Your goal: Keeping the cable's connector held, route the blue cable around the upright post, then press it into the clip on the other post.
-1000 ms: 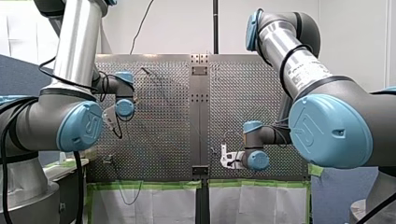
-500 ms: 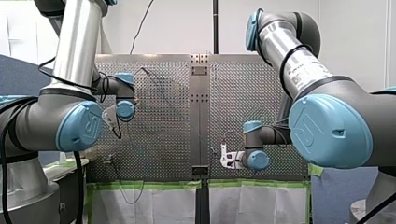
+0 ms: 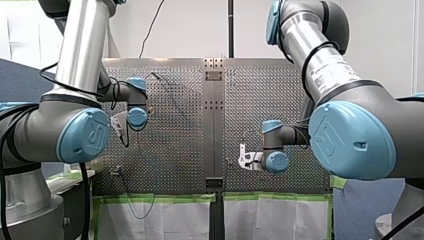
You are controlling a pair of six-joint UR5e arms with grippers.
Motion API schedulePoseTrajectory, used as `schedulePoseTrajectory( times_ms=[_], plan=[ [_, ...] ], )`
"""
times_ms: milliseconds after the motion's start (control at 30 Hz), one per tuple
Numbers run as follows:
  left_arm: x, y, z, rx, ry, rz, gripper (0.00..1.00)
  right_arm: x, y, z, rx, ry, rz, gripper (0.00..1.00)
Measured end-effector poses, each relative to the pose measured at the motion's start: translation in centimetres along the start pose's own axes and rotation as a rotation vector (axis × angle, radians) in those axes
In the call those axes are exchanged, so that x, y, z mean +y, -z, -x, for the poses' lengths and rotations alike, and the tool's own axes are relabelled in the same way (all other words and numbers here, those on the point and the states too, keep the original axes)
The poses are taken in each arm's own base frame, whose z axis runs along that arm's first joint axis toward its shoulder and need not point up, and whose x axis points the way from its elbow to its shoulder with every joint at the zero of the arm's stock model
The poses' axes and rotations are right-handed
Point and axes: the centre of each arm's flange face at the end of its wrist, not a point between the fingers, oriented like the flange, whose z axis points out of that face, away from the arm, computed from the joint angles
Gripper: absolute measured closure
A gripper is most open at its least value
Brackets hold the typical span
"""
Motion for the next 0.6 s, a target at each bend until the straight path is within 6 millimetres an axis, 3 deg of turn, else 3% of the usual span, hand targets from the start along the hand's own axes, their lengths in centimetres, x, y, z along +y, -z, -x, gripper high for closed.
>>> schedulePoseTrajectory(
  times_ms=[333,600],
  plan=[
    [-0.4,0.4,-0.2,-0.017,-0.041,-0.004,0.00,-0.8,0.0,-4.9,0.103,-0.015,-0.019,1.00],
    [-0.3,0.8,-0.5,-0.040,0.018,-0.025,0.00,-0.9,0.1,-3.7,0.092,-0.013,-0.016,1.00]
  ],
)
